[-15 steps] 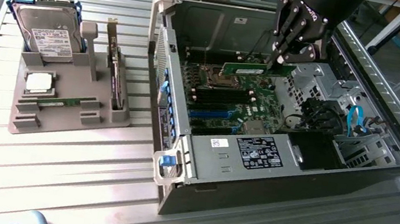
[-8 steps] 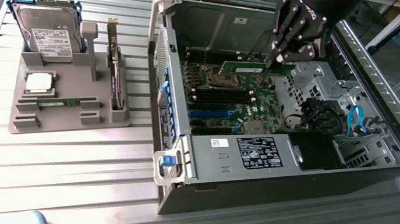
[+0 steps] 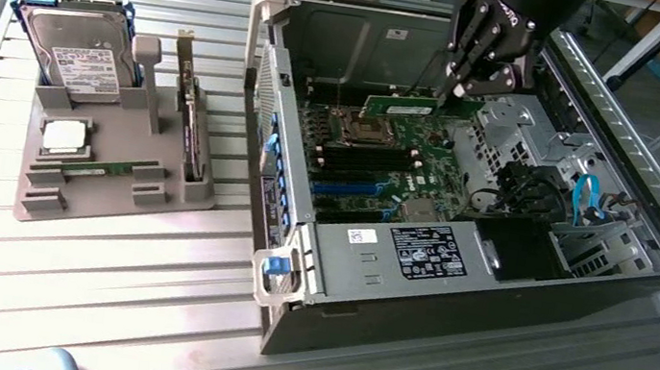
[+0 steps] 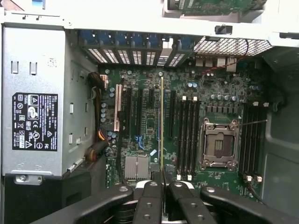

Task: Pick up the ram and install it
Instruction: 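Pick up the ram and move it above insertion slot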

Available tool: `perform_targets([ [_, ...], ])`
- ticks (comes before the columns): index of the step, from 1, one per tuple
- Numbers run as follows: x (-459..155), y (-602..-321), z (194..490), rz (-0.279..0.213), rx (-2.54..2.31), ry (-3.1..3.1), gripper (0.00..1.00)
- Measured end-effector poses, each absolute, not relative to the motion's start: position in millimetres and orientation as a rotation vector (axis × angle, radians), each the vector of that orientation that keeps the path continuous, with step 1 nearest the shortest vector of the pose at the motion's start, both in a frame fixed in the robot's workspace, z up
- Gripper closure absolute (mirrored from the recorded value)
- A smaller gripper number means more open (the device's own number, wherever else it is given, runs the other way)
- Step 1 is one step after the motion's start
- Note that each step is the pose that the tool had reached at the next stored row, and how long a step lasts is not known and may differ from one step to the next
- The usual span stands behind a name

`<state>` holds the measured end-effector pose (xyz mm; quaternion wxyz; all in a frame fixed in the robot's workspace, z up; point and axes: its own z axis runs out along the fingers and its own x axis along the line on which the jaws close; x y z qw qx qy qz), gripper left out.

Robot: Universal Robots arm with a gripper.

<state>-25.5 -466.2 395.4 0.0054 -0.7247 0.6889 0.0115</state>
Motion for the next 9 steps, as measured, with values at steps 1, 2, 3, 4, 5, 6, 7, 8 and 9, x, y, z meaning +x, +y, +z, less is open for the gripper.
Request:
perform_targets([
  [1, -25.5, -465.3, 395.4, 0.036, -2.269, 2.157, 0.88],
  [2, -25.6, -464.5, 395.4, 0.036, -2.269, 2.157, 0.88],
  [3, -25.5, -463.7, 395.3, 0.036, -2.269, 2.157, 0.88],
  [4, -25.5, -462.7, 395.3, 0.036, -2.269, 2.157, 0.88],
  [5, -25.5, -461.8, 395.3, 0.036, -2.269, 2.157, 0.88],
  [6, -25.5, -460.7, 395.3, 0.036, -2.269, 2.157, 0.88],
  [7, -25.6, -459.7, 395.3, 0.036, -2.269, 2.157, 0.88],
  [8, -25.6, -458.7, 395.2, 0.036, -2.269, 2.157, 0.88],
  [9, -25.5, -457.3, 395.2, 0.036, -2.269, 2.157, 0.88],
])
